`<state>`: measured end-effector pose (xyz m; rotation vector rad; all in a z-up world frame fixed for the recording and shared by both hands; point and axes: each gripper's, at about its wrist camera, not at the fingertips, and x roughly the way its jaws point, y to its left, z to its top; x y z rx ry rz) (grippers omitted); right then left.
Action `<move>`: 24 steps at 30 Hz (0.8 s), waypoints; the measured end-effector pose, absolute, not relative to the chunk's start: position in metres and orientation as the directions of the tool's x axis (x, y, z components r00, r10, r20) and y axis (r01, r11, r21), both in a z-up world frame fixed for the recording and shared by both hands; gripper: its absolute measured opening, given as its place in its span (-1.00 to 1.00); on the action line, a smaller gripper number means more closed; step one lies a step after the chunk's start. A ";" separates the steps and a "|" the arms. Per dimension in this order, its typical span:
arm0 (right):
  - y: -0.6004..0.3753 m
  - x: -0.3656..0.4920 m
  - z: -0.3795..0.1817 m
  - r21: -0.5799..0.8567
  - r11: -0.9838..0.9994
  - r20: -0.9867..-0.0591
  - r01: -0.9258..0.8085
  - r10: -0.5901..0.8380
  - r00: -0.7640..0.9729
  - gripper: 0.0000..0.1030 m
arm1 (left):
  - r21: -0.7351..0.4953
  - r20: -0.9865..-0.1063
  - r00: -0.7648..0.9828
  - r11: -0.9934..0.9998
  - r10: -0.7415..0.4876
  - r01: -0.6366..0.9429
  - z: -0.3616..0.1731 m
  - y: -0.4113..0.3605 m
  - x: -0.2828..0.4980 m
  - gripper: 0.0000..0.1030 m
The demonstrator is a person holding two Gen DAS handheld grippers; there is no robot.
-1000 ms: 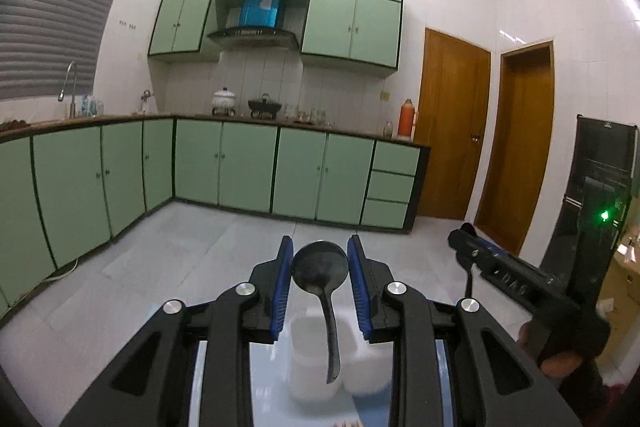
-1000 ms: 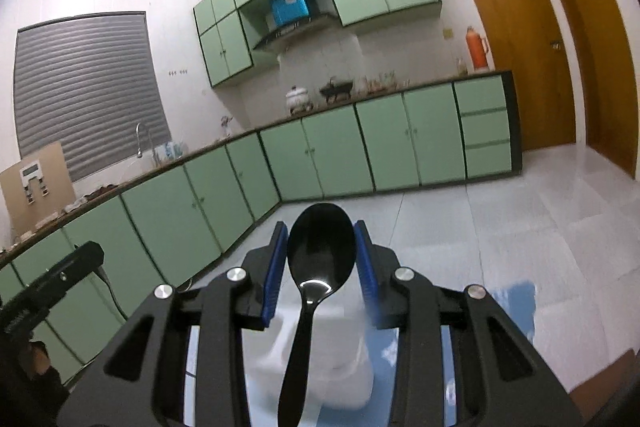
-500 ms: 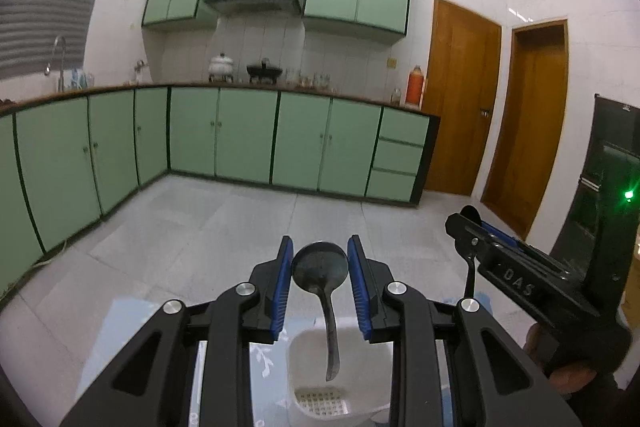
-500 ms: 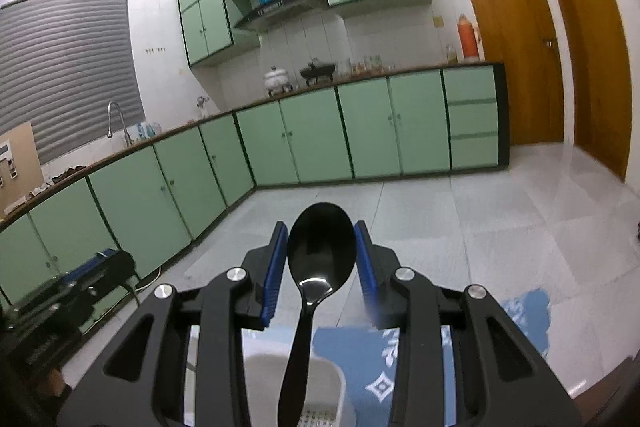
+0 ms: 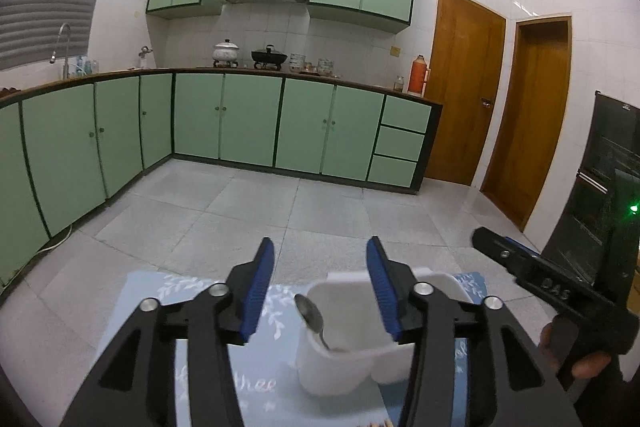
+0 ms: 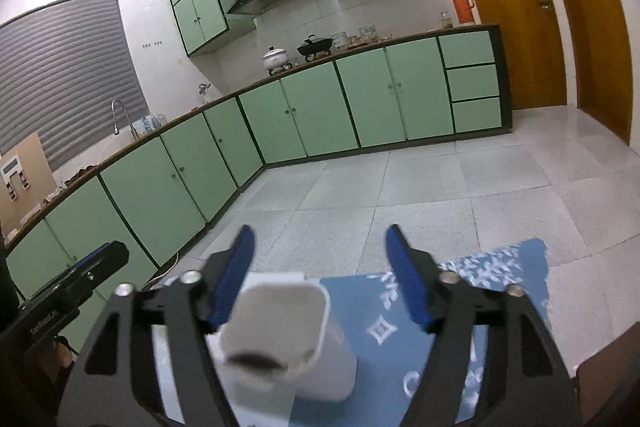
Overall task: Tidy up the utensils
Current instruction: 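Carry both spoons to the white holder and release them inside while both tools open, then grasp a red-patterned chopstick with the left tool while the right tool grasps another chopstick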
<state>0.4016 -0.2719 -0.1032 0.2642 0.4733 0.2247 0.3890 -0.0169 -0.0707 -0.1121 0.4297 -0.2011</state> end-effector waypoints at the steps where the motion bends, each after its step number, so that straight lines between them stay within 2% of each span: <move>1: -0.275 0.389 -0.103 0.300 0.942 -0.418 -0.150 0.271 0.867 0.59 | -0.150 -0.401 0.890 0.974 -0.217 0.169 -0.069 -0.016 0.382 0.05; 3: -0.278 0.365 -0.105 0.291 0.946 -0.432 -0.141 0.261 0.863 0.71 | -0.142 -0.414 0.886 0.976 -0.209 0.164 -0.069 -0.013 0.362 0.15; 8: -0.284 0.301 -0.120 0.290 0.948 -0.496 -0.133 0.268 0.826 0.74 | -0.131 -0.483 0.851 0.978 -0.207 0.163 -0.085 -0.010 0.307 0.27; 19: -0.274 0.183 -0.180 0.263 0.962 -0.669 -0.072 0.236 0.705 0.74 | -0.112 -0.671 0.713 0.978 -0.204 0.174 -0.158 -0.015 0.206 0.28; 24: -0.262 0.152 -0.199 0.234 0.968 -0.720 -0.089 0.234 0.653 0.74 | -0.111 -0.714 0.670 0.978 -0.202 0.177 -0.179 -0.019 0.176 0.28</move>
